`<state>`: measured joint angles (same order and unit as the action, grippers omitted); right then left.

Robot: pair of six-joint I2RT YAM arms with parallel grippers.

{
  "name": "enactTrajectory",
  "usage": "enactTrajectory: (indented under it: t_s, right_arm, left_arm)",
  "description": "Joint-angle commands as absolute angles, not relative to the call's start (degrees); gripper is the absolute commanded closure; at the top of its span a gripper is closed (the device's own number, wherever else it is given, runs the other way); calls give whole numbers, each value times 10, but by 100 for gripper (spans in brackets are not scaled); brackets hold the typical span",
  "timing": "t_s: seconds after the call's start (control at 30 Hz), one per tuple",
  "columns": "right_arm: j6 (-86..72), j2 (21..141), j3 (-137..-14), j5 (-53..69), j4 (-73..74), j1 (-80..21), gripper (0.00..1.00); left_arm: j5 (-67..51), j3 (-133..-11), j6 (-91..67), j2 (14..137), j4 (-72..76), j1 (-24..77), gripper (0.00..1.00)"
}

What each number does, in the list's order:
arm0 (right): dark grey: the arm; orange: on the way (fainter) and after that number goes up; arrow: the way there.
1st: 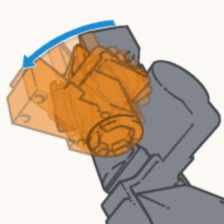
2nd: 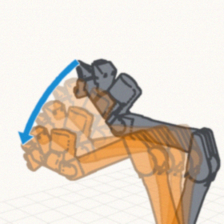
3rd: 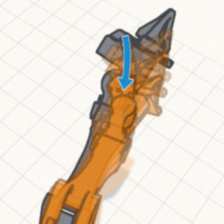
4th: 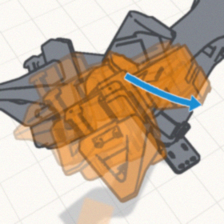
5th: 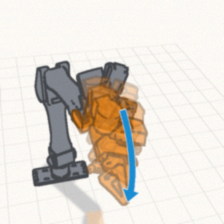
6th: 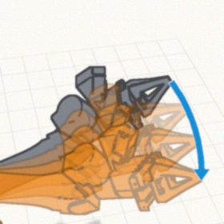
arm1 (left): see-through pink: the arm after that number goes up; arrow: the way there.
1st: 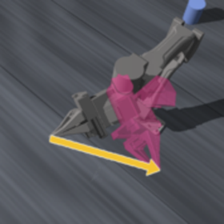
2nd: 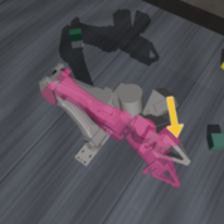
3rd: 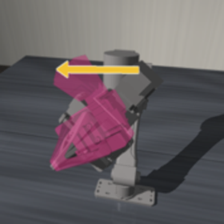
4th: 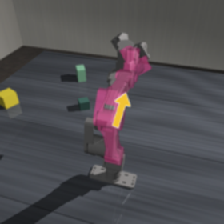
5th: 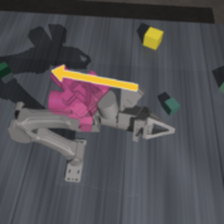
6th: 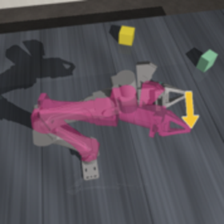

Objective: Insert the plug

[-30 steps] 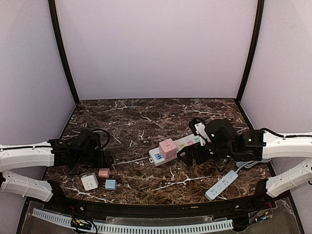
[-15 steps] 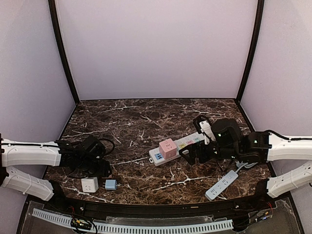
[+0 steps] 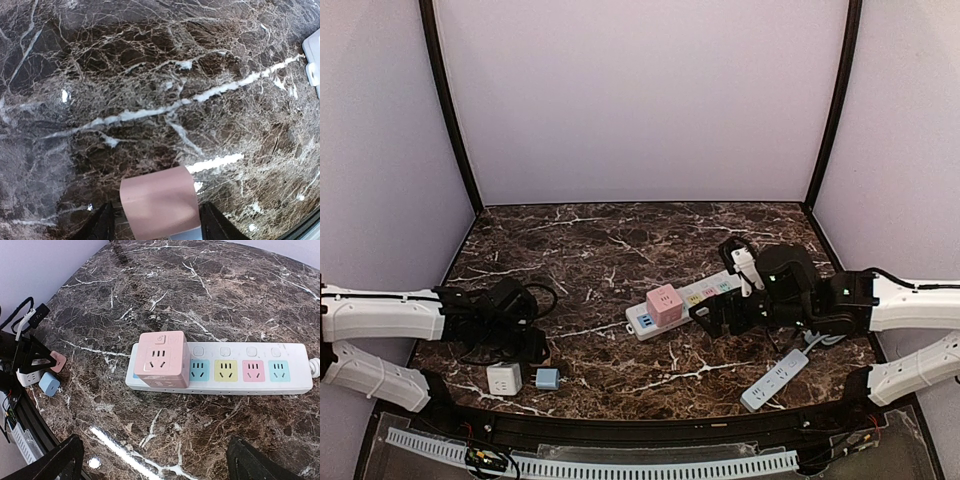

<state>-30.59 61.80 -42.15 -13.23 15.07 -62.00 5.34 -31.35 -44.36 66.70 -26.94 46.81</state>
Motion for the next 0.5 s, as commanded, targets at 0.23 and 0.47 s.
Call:
enactTrajectory:
  t_s: [0.23,0.47]
  right_arm:
    - [-300,613,-402,-137,113,-623,1]
    - [-293,628,-410,-130,98,-623,1]
  left_arm:
    - [35,-336,-431,703,-223,480,44]
    - [31,-354,-399,707,-245,480,29]
